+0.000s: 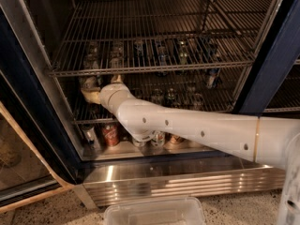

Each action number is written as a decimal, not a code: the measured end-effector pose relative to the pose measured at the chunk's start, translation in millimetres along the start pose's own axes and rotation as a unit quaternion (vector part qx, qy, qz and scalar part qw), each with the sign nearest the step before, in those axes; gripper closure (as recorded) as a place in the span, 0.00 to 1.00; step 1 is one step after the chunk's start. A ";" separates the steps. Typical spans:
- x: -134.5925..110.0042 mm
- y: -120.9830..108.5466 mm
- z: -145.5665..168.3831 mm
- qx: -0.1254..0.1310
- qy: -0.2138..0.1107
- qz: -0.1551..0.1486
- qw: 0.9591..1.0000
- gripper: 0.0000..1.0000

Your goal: Pick 7up can from middle shelf of fridge

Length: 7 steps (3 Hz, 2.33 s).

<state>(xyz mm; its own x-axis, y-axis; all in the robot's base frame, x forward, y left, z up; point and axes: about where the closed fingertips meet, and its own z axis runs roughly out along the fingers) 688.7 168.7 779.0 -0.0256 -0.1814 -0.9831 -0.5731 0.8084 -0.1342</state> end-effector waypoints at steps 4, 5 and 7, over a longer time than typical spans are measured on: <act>9.7 23.7 -5.3 -0.005 -0.008 0.039 0.999 0.30; 10.3 25.1 0.0 -0.008 -0.012 0.040 0.999 0.30; 12.3 17.6 18.5 -0.028 -0.008 0.036 0.999 0.29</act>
Offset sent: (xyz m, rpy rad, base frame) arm -0.0340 -0.0058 -0.0083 0.0324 0.0642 -0.0200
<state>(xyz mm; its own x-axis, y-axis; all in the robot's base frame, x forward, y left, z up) 693.5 191.0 762.2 -0.0552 -0.1143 -0.9919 -0.6157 0.7860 -0.0563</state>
